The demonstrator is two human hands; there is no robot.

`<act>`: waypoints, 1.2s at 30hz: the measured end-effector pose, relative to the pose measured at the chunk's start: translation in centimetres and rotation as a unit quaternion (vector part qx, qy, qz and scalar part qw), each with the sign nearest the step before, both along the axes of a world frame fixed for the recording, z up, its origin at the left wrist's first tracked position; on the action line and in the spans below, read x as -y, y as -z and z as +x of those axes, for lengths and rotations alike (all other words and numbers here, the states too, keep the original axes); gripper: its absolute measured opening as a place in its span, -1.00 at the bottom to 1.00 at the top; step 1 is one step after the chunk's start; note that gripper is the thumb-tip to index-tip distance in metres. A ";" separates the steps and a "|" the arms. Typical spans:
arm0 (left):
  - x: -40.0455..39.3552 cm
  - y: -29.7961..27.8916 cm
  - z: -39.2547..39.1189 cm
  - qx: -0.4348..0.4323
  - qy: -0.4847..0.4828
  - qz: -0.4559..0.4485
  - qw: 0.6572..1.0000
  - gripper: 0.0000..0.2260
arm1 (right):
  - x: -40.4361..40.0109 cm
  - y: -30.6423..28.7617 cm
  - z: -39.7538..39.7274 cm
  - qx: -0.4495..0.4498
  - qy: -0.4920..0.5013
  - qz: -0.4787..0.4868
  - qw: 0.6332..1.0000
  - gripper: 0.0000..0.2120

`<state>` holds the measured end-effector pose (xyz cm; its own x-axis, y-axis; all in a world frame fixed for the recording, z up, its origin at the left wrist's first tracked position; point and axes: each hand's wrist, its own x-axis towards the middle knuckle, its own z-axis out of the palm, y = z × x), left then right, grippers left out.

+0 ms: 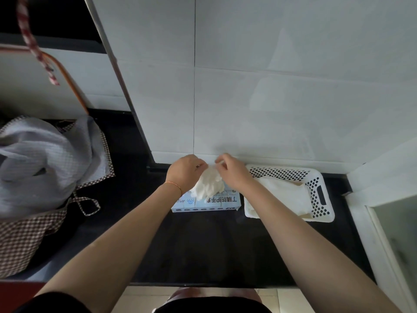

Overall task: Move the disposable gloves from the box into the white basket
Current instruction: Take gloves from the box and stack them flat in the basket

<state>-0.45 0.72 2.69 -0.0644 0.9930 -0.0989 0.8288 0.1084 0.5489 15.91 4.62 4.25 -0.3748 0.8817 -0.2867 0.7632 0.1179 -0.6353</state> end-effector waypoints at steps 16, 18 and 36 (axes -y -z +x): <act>0.0 1.5 -1.0 0.104 -0.059 -0.092 0.989 -0.80 | -1.3 -4.4 -0.8 -0.152 0.098 0.124 0.976 -0.62; 0.1 1.2 -1.3 0.106 -0.110 -0.092 0.984 -0.86 | -1.4 -5.3 -0.8 -0.201 0.145 0.102 0.963 -0.65; -1.3 -3.9 4.1 0.512 0.028 -0.231 0.826 -0.79 | -1.4 -5.4 5.1 -0.171 0.261 -0.024 0.950 -0.84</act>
<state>3.69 1.99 6.54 0.3330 0.8322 -0.4434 -0.0350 0.4808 0.8761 21.02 5.99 9.65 0.0320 0.9617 -0.2722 0.4579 -0.2562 -0.8513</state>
